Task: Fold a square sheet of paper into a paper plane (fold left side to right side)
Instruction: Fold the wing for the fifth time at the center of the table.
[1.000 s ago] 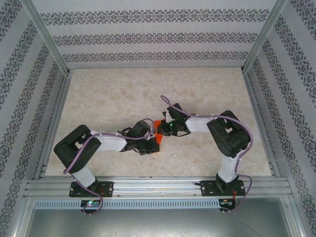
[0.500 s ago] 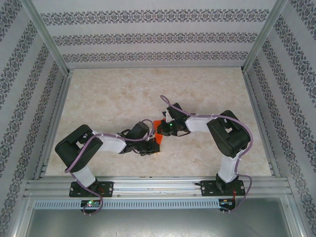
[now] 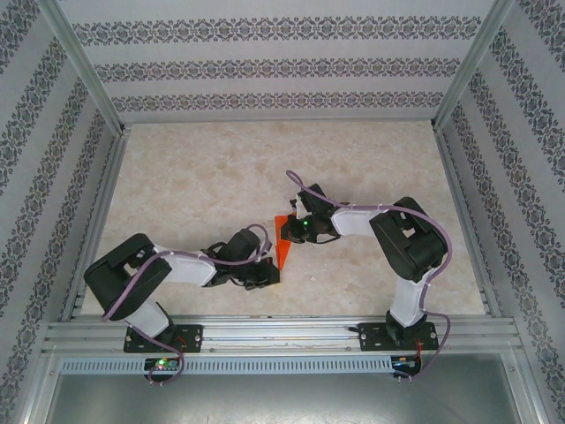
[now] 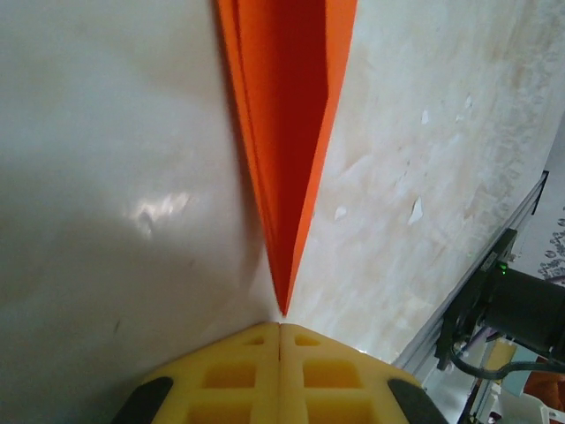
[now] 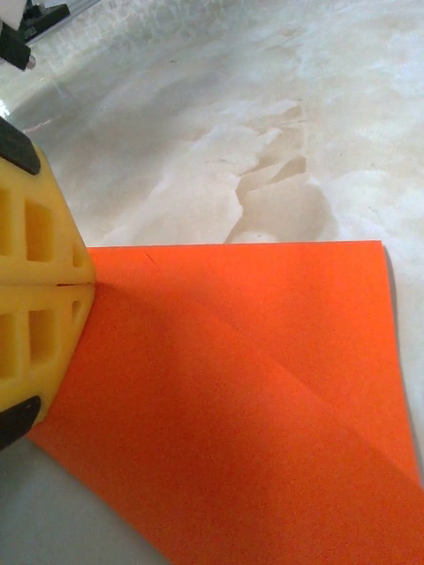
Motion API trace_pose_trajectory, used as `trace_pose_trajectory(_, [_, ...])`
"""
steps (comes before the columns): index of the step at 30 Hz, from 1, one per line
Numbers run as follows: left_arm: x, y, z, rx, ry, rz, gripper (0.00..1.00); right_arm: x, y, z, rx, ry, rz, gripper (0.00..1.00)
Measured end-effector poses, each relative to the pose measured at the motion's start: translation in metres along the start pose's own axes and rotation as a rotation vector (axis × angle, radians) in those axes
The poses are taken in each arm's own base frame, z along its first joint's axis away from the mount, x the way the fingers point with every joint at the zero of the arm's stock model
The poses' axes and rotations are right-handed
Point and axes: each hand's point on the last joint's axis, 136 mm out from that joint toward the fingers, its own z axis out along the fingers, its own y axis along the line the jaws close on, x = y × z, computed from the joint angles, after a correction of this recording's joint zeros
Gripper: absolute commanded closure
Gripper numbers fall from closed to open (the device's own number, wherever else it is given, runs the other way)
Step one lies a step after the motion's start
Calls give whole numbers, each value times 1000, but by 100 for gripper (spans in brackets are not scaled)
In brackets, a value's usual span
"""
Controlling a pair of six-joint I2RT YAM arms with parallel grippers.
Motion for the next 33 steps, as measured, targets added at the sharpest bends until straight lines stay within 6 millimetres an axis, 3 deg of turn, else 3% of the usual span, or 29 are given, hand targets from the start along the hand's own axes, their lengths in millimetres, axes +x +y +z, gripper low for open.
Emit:
trace_pose_trajectory(4, [-6,-21,-19,23,-25,31,95,0,0,0,0,0,0,100])
trace_pose_trajectory(9, [-35,-43,-34,71,-83,58,95,0,0,0,0,0,1,100])
trace_pose_trajectory(22, [-65,-32,6,23,-13,65,97,1,1,1,-1,0,-4,100])
trace_pose_trajectory(33, [-77,-11,9,-27,-40,65,98,1,1,1,0,1,-3,100])
